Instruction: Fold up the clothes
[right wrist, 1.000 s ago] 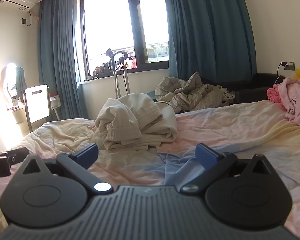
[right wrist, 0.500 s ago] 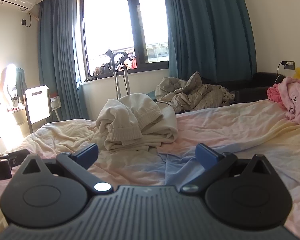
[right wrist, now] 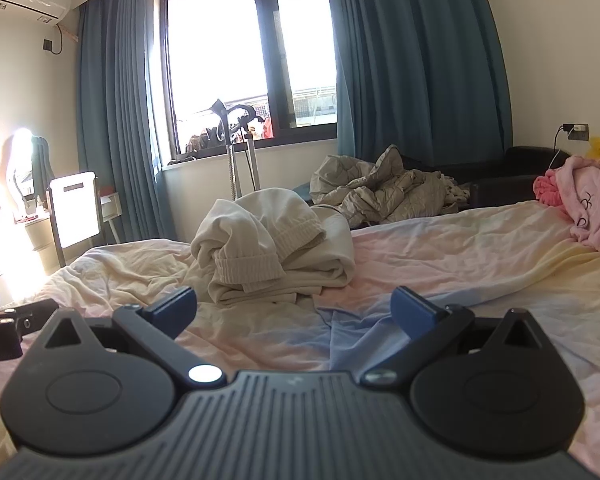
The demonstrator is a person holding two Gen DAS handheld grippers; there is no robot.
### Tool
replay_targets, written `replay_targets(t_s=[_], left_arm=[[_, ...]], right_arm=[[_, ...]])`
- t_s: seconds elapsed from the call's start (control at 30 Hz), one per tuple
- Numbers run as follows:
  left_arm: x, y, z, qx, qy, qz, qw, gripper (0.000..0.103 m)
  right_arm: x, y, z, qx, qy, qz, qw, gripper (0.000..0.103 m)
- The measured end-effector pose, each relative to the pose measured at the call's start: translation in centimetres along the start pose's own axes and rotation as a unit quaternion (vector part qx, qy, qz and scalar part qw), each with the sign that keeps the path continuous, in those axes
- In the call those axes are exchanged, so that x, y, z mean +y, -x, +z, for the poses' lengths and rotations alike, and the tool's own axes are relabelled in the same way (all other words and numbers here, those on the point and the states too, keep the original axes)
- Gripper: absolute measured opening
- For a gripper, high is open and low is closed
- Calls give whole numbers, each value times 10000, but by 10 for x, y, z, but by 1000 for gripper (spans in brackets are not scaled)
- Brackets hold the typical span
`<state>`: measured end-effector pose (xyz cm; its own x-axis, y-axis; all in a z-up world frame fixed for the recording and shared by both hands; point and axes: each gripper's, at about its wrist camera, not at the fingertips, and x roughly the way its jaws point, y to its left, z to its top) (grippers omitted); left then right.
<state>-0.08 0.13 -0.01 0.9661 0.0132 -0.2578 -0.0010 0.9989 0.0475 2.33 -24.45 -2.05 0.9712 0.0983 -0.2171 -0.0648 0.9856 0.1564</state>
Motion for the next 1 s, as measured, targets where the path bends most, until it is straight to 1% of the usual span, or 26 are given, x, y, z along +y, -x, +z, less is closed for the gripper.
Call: replay_targets(t_s=[0.13,0.2,0.23,0.33,0.43,0.5,0.57,0.63,0.77,0.87,0.93,1.0], left_arm=[[1,0,0,5,24,2,10000,103],[1,0,1,11,74,-10,10000,103],[2,0,1,14,104,-17,9999,103],[0,-1,1,-17,82,-32,10000,103],[-6,-5,-2,-116,-154,100,9998,103],[-10,-12,-6,-111,-346,132,9993,103],[-20,-31,-9,-107,-615,164,9979,103],[-31,-53,-12,-106,-906,197,9956,103],[-54,-97,-17,-103,-1485,265,9885,103],[-72,-130,-21,-100,-1916,314,9809,103],[-83,-152,-24,-98,-2201,347,9748,102],[-99,-178,-28,-174,-2490,375,9676,100]], right_arm=[[2,4,8,-156,86,-18,9998,103],[4,9,19,-355,123,-1,9993,103],[4,9,25,-387,133,28,9992,103],[1,1,45,-378,152,80,9991,103],[-4,-12,60,-268,156,99,9995,103],[-7,-23,62,-143,218,55,9996,103],[-11,-32,59,-26,233,3,9997,103],[-18,-40,51,82,78,-48,9999,103],[-30,-55,35,311,-198,-169,9992,103],[-37,-70,35,608,-370,-238,9972,103],[-43,-74,37,577,-483,-170,9970,103],[-49,-78,37,543,-484,-221,9971,103]])
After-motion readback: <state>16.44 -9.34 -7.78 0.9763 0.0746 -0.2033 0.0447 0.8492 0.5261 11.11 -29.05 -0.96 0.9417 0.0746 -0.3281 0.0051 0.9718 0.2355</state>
